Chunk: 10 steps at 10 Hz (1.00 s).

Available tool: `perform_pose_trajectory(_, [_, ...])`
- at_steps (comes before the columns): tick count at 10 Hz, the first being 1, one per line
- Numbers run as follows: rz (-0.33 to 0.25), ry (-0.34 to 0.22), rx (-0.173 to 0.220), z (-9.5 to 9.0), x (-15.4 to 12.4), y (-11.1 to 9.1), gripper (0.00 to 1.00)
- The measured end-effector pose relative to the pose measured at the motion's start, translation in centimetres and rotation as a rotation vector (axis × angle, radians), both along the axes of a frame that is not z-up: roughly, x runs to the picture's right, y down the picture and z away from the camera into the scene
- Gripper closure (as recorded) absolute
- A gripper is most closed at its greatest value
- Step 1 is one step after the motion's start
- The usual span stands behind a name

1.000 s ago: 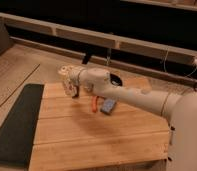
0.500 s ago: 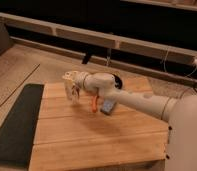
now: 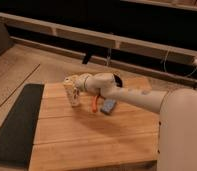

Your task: Stand the bottle upright

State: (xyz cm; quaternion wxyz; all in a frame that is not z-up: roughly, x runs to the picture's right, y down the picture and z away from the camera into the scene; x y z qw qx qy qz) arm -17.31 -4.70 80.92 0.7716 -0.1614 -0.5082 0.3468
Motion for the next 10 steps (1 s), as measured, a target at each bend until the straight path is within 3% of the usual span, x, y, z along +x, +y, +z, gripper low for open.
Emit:
perform_pose_trajectory(4, [-0.014, -0.032, -0.013, 0.12, 0.65, -0.52, 1.0])
perform_pose_trajectory(10, [-0.014, -0.032, -0.013, 0.12, 0.62, -0.53, 1.0])
